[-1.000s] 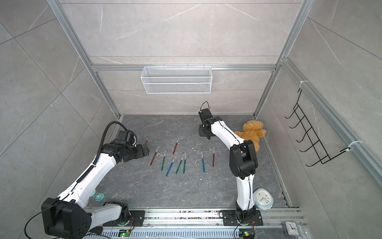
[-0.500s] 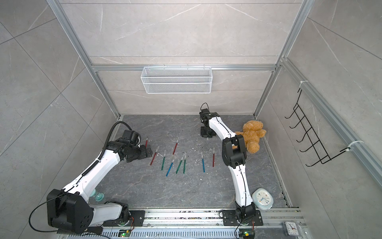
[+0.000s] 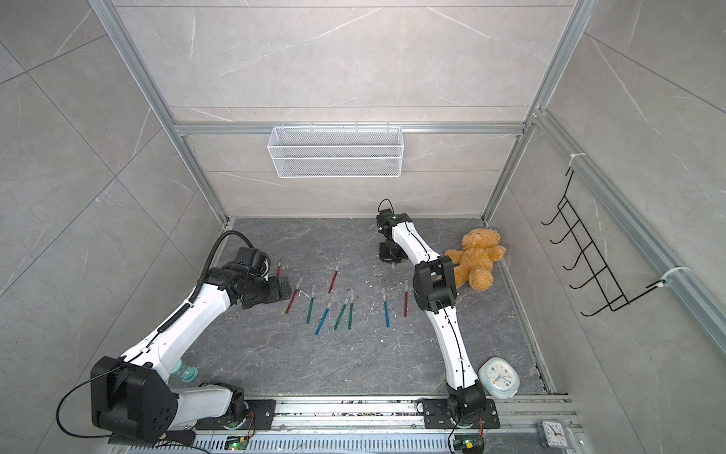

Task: Remove protective caps from carving knives
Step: Place the protective sleeve at the center of the board.

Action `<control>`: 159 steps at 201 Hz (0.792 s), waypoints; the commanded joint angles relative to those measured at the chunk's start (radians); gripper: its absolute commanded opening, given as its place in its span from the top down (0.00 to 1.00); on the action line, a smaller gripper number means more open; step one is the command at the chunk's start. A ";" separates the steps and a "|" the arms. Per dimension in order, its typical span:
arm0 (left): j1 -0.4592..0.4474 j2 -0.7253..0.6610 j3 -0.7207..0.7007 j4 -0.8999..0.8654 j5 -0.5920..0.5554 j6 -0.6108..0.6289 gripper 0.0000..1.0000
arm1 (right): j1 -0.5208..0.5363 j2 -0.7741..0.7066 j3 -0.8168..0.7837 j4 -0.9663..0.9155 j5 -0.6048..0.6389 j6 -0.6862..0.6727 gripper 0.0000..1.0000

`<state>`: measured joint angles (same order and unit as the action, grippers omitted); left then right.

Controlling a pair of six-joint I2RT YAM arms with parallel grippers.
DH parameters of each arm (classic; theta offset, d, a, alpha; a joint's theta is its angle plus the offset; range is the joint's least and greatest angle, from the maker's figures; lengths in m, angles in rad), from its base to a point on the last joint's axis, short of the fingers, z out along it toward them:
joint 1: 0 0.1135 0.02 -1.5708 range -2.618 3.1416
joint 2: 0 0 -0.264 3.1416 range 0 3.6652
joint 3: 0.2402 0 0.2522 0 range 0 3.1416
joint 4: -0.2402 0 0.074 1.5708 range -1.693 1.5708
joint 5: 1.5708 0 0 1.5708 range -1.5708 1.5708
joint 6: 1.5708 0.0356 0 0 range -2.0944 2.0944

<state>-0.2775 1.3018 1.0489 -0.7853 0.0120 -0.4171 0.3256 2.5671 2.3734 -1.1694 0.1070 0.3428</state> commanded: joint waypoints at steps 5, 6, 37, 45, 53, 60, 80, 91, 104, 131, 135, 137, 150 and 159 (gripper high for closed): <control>-0.009 0.006 0.043 -0.020 0.017 0.008 0.00 | -0.003 0.038 0.034 -0.062 -0.001 -0.003 1.00; -0.009 0.006 0.043 -0.020 0.017 0.008 0.00 | -0.003 0.039 0.035 -0.063 -0.001 -0.003 1.00; -0.011 0.010 0.045 -0.022 0.020 0.009 0.00 | -0.002 0.058 0.046 -0.078 0.003 0.002 1.00; -0.011 0.011 0.045 -0.021 0.020 0.010 0.00 | -0.004 0.059 0.046 -0.078 0.002 0.002 1.00; -0.011 0.011 0.045 -0.022 0.022 0.009 0.00 | -0.002 0.059 0.043 -0.077 0.002 0.004 0.97; -0.011 0.013 0.045 -0.023 0.022 0.011 0.00 | -0.002 0.058 0.042 -0.078 0.003 0.007 0.94; -0.012 0.014 0.047 -0.023 0.022 0.011 0.01 | -0.002 0.057 0.043 -0.078 0.003 0.012 0.85; -0.011 0.014 0.048 -0.024 0.022 0.012 0.00 | -0.002 0.056 0.039 -0.077 0.003 0.013 0.81; -0.011 0.014 0.048 -0.026 0.020 0.012 0.01 | -0.002 0.056 0.037 -0.076 0.003 0.014 0.77; -0.014 0.014 0.048 -0.028 0.019 0.014 0.01 | -0.003 0.052 0.025 -0.075 0.006 0.015 0.70; -0.013 0.014 0.048 -0.028 0.018 0.014 0.01 | -0.002 0.051 0.021 -0.074 0.005 0.015 0.69; -0.013 0.014 0.048 -0.027 0.018 0.014 0.01 | -0.002 0.049 0.020 -0.074 0.005 0.015 0.68; -0.015 0.015 0.048 -0.027 0.019 0.014 0.01 | -0.001 0.035 0.005 -0.065 0.006 0.015 0.66; -0.014 0.017 0.048 -0.028 0.019 0.015 0.00 | -0.001 0.020 -0.010 -0.054 0.005 0.017 0.63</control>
<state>-0.2882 1.3155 1.0649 -0.7864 0.0200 -0.4164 0.3248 2.5927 2.4035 -1.2118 0.1085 0.3470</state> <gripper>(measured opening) 0.994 0.344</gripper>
